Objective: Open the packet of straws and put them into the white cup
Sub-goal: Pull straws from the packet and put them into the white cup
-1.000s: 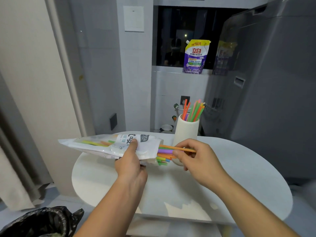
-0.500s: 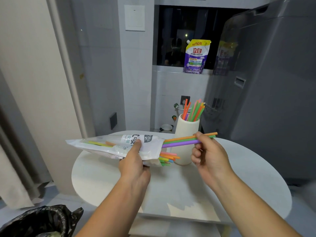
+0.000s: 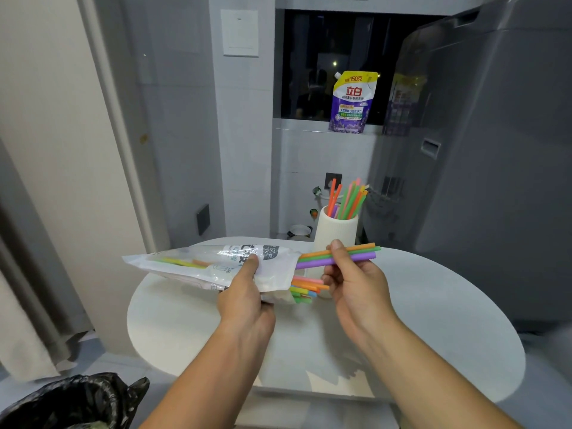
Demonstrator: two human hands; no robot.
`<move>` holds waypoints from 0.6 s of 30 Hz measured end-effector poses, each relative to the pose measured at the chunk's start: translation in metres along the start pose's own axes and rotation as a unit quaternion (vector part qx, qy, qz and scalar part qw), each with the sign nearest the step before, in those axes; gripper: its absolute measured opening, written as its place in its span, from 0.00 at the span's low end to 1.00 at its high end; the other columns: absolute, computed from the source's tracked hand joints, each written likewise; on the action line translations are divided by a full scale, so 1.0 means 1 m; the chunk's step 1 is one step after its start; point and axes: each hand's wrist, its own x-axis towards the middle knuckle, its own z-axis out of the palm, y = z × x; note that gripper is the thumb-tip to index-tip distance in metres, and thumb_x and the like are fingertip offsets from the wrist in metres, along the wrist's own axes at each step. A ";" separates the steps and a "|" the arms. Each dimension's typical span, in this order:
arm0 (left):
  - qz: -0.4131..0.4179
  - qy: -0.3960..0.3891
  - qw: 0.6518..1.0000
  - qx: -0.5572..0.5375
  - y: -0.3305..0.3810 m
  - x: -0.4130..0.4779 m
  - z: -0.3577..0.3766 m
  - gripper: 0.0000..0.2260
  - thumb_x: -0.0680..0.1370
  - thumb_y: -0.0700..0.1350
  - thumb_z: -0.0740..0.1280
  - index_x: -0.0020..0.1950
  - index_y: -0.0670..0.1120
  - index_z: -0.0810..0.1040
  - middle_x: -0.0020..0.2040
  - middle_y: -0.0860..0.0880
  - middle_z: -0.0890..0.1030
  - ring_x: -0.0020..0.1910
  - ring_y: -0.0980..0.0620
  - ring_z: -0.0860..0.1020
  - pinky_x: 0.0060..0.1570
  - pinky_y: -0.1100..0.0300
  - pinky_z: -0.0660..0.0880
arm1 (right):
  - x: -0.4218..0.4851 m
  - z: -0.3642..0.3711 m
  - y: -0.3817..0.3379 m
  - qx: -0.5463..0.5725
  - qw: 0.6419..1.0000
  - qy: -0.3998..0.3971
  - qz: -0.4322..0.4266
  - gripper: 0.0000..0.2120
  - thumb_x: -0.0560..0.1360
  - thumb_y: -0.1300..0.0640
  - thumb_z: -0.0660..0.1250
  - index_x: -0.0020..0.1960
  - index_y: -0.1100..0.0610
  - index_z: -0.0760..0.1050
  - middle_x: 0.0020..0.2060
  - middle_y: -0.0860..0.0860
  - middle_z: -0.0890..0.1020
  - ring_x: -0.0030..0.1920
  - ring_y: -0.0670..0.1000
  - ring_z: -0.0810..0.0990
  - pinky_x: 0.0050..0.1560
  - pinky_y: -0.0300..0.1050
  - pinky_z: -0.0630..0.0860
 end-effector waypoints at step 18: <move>-0.007 0.006 1.000 -0.030 0.017 0.007 0.000 0.20 0.80 0.40 0.72 0.72 0.43 0.76 0.62 0.46 0.85 0.58 0.46 0.85 0.35 0.55 0.85 | 0.012 -0.011 -0.066 -0.269 0.946 0.013 -0.179 0.17 0.81 0.52 0.65 0.40 0.61 0.82 0.28 0.54 0.84 0.29 0.50 0.83 0.46 0.57 0.84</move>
